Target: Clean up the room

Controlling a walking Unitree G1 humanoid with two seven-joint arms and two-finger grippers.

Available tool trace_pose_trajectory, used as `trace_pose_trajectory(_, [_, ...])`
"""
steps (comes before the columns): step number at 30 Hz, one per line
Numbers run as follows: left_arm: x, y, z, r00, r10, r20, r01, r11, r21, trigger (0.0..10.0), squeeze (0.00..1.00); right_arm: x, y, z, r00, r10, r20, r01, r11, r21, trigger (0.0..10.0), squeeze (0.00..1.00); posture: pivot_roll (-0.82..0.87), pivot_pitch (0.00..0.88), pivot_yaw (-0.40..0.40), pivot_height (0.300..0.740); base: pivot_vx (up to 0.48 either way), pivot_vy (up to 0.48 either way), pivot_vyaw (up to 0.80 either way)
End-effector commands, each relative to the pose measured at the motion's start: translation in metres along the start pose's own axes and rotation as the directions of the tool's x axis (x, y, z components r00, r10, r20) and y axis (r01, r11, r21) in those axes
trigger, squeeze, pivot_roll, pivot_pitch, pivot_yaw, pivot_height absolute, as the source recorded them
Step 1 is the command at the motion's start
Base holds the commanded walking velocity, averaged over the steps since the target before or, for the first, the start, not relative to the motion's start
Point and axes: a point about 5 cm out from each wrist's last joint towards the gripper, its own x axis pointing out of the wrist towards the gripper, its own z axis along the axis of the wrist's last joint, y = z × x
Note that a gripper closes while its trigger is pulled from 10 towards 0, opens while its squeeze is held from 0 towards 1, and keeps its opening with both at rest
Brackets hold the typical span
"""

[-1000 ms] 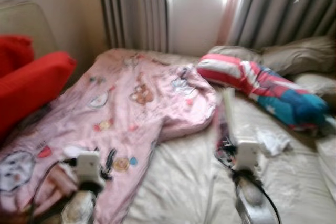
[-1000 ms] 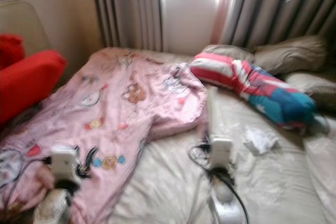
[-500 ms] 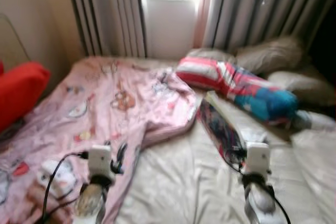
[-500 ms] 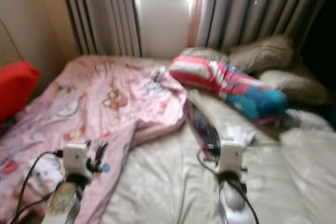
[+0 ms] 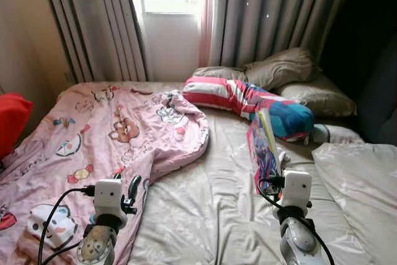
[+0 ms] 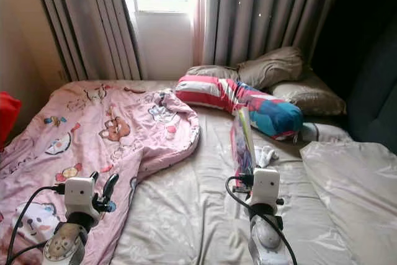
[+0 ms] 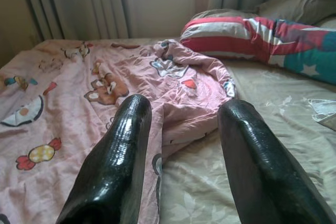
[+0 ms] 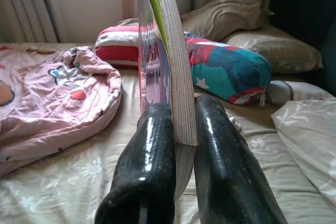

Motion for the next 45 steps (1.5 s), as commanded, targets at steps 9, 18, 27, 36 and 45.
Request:
trace_pose_trajectory(9, [0.0012, -0.0019, 0.0028, 1.000, -0.004, 0.017, 0.004, 1.000, -0.003, 10.0, 0.00, 0.0030, -0.0001, 0.0089, 0.999, -0.002, 0.041, 0.001, 1.000, 0.006, 10.0, 0.00, -0.01, 0.000, -0.026, 0.734, 0.000, -0.322, -0.51])
trace_pose_trajectory(18, [0.0014, -0.0013, 0.0030, 1.000, -0.004, 0.017, 0.004, 1.000, -0.002, 10.0, 0.00, 0.0016, 0.0002, 0.0054, 1.000, -0.007, 0.024, 0.006, 1.000, 0.005, 10.0, 0.00, -0.01, 0.000, -0.024, 0.734, 0.000, -0.322, 0.00])
trace_pose_trajectory(27, [0.0022, -0.0005, 0.0035, 1.000, -0.009, 0.015, 0.009, 1.000, 0.001, 10.0, 0.00, 0.0019, 0.0006, 0.0052, 1.000, -0.007, 0.022, 0.007, 1.000, 0.006, 10.0, 0.00, -0.01, 0.000, -0.019, 0.734, 0.000, -0.071, 0.00])
trace_pose_trajectory(36, [0.0037, -0.0018, 0.0041, 1.000, -0.013, 0.017, 0.013, 1.000, -0.001, 10.0, 0.00, 0.0016, 0.0020, 0.0032, 1.000, 0.006, 0.011, -0.006, 1.000, 0.003, 10.0, 0.00, -0.01, 0.000, -0.017, 0.734, 0.000, 0.000, 0.00])
trace_pose_trajectory(45, [0.0039, -0.0033, 0.0037, 1.000, -0.016, 0.015, 0.016, 1.000, 0.002, 10.0, 0.00, 0.0013, 0.0047, 0.0021, 1.000, 0.030, 0.004, -0.030, 1.000, -0.005, 10.0, 0.00, -0.01, 0.000, -0.019, 0.734, 0.000, -0.353, 0.00])
